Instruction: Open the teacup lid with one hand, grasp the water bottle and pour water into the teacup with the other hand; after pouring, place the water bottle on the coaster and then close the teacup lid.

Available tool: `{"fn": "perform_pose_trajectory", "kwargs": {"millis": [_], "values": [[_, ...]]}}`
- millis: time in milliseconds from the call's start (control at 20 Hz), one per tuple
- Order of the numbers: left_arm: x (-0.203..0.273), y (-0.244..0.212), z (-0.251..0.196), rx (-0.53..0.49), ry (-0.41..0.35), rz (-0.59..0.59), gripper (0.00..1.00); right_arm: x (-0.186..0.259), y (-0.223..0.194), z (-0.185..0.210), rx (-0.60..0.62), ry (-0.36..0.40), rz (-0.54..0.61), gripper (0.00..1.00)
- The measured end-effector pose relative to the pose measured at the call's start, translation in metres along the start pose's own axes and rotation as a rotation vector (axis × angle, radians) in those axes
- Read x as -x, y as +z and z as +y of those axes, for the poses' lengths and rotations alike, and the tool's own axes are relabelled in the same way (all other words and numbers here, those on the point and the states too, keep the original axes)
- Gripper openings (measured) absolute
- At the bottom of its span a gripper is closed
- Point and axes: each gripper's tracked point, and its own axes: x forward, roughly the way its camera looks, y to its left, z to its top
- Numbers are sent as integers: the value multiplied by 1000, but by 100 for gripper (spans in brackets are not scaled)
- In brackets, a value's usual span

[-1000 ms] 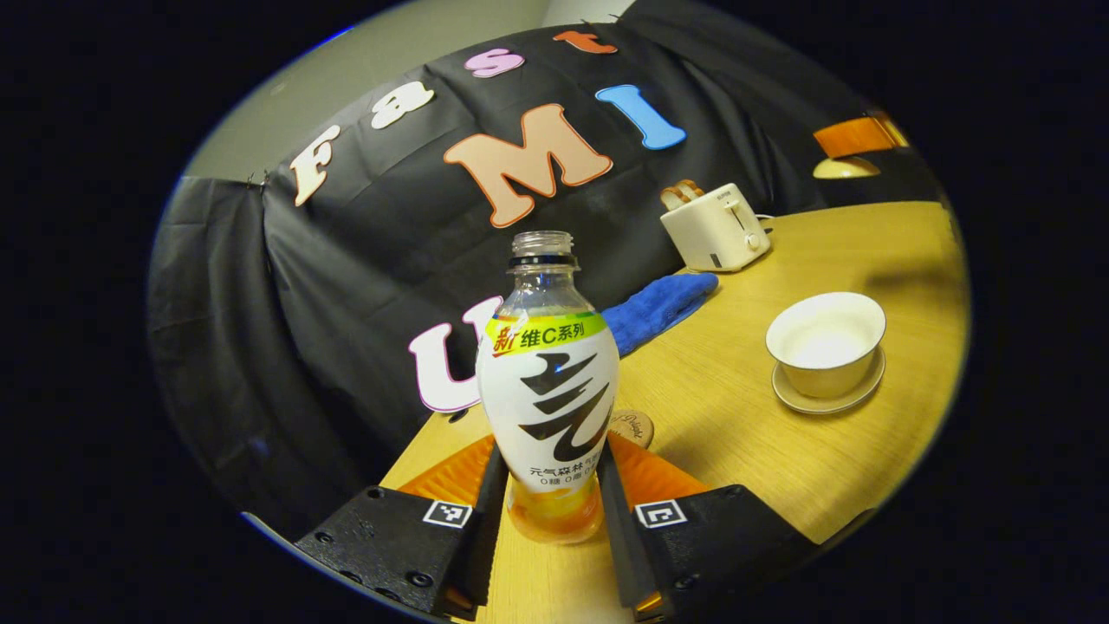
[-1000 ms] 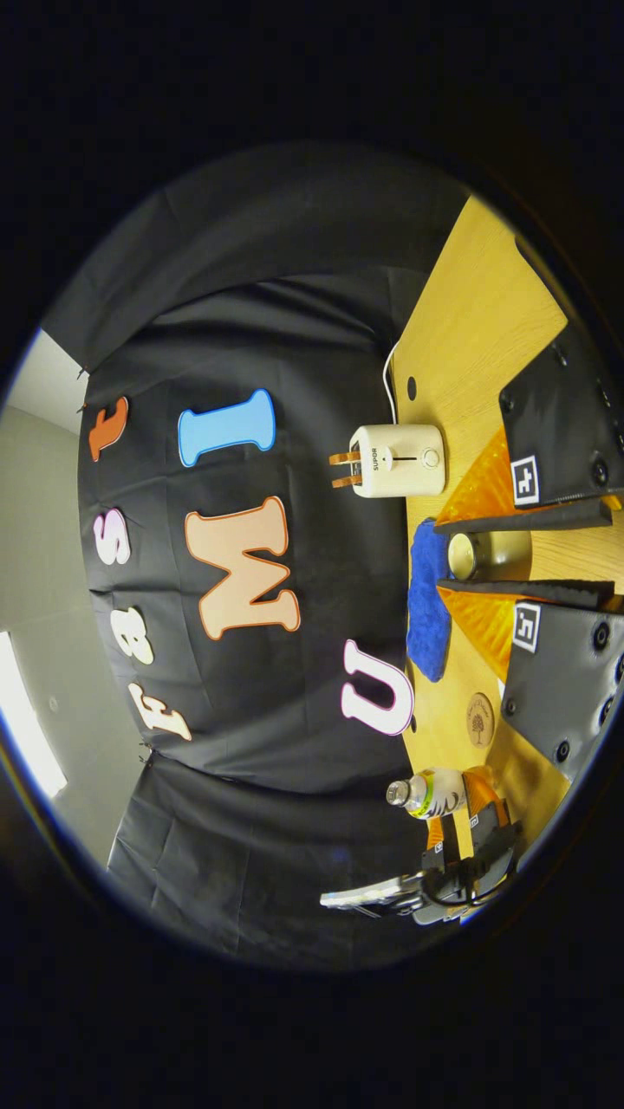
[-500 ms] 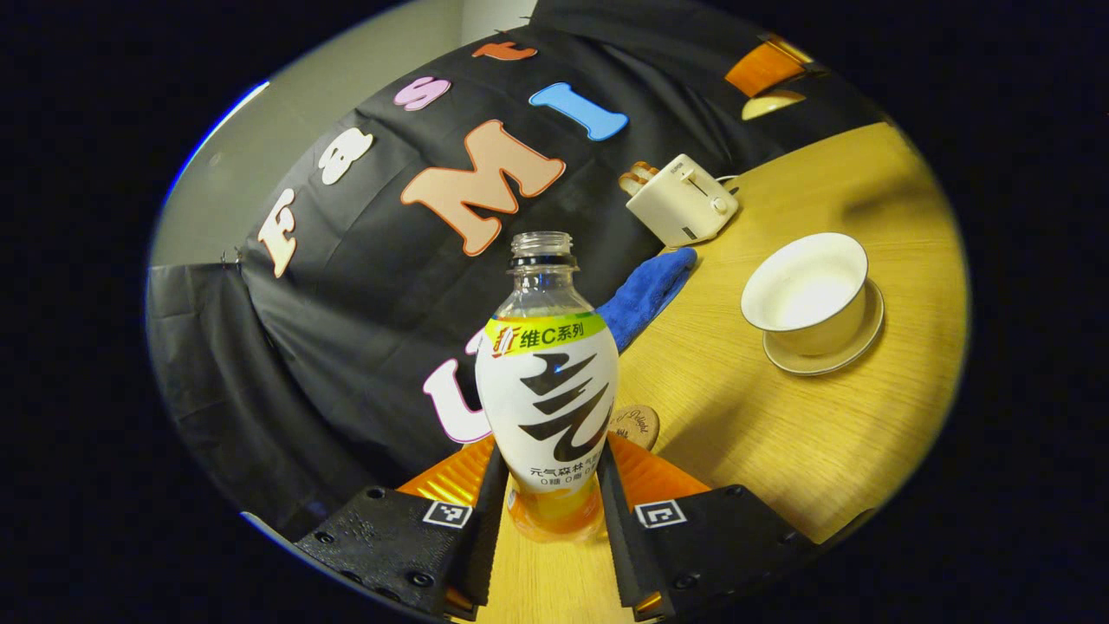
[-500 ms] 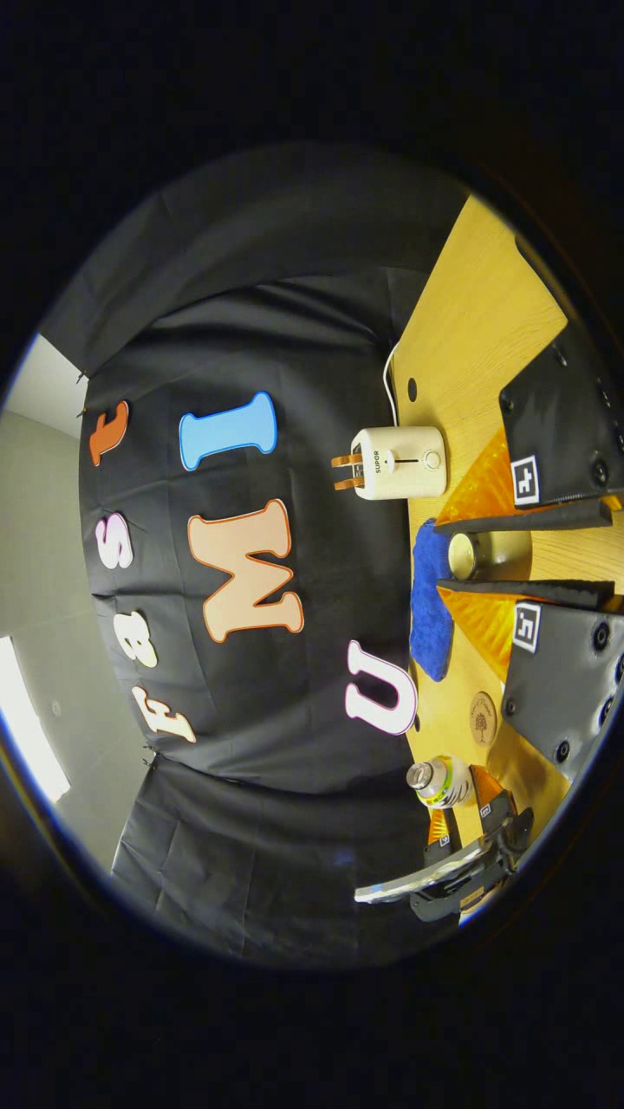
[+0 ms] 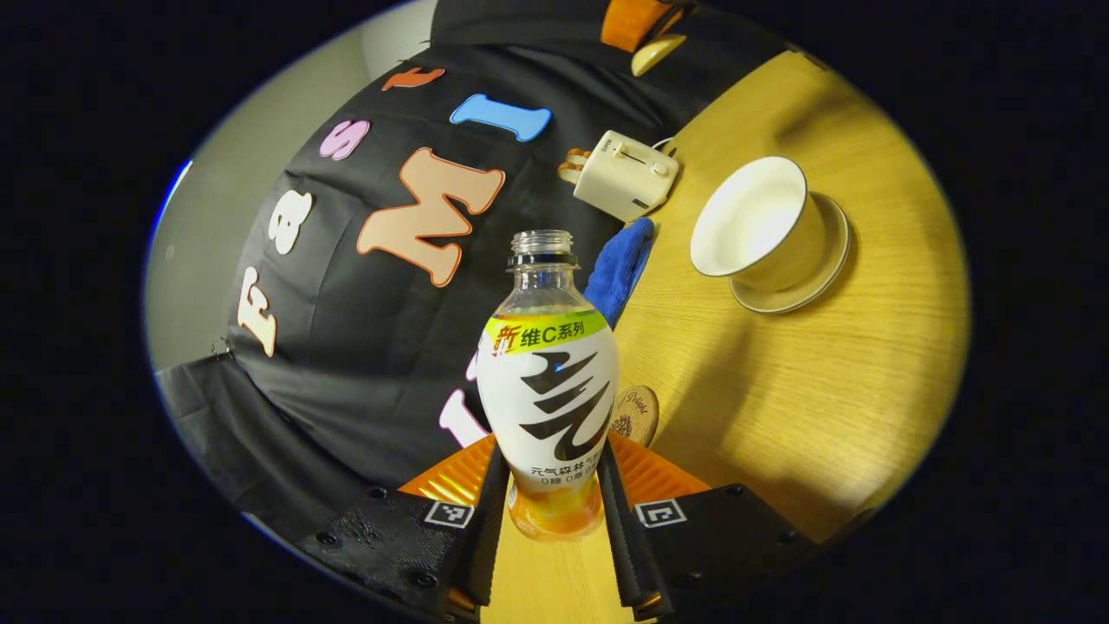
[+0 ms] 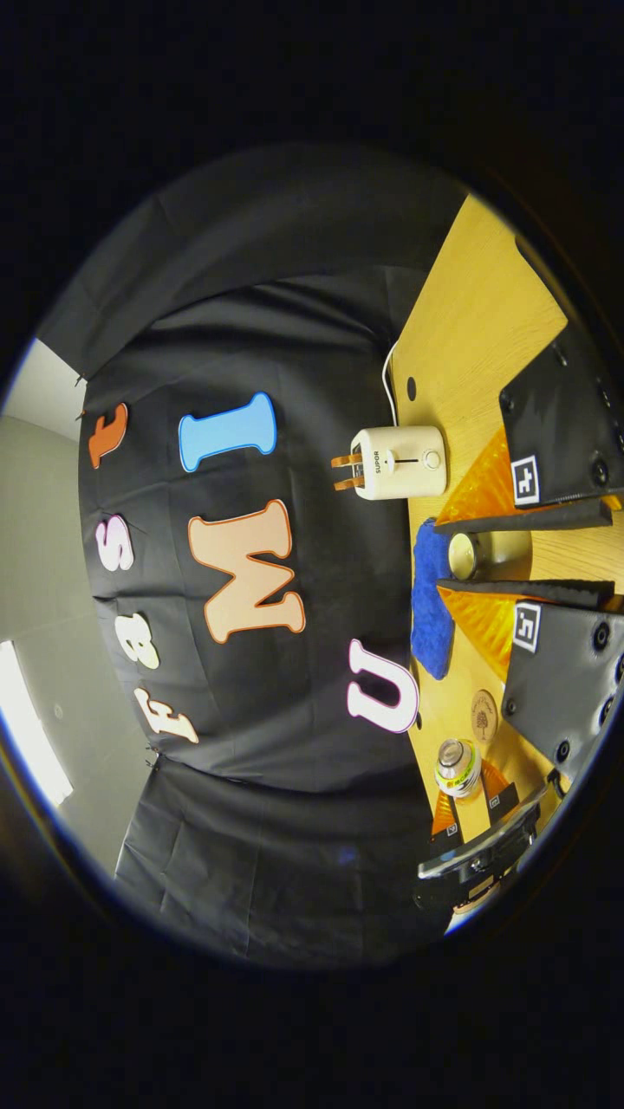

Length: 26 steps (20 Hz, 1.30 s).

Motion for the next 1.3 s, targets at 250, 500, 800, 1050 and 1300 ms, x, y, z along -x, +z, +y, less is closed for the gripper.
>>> {"fn": "perform_pose_trajectory", "kwargs": {"millis": [250, 500, 800, 1050, 1300], "values": [[-3, -1, -3, -121, -30, -5, 53, -1, -2, 1, -2, 2, 3, 26], [-16, 1, -8, -232, -65, -1, 52, -2, -3, -3, 4, -6, 6, 26], [-16, 1, -2, -346, -73, 1, 52, -5, -9, 1, 7, 5, 16, 27], [-16, 4, -2, -445, -88, -3, 52, -5, -11, 6, 13, 16, 19, 26], [-17, 4, 1, -529, -100, 8, 53, -4, -8, 3, 4, 16, 13, 26]]}}
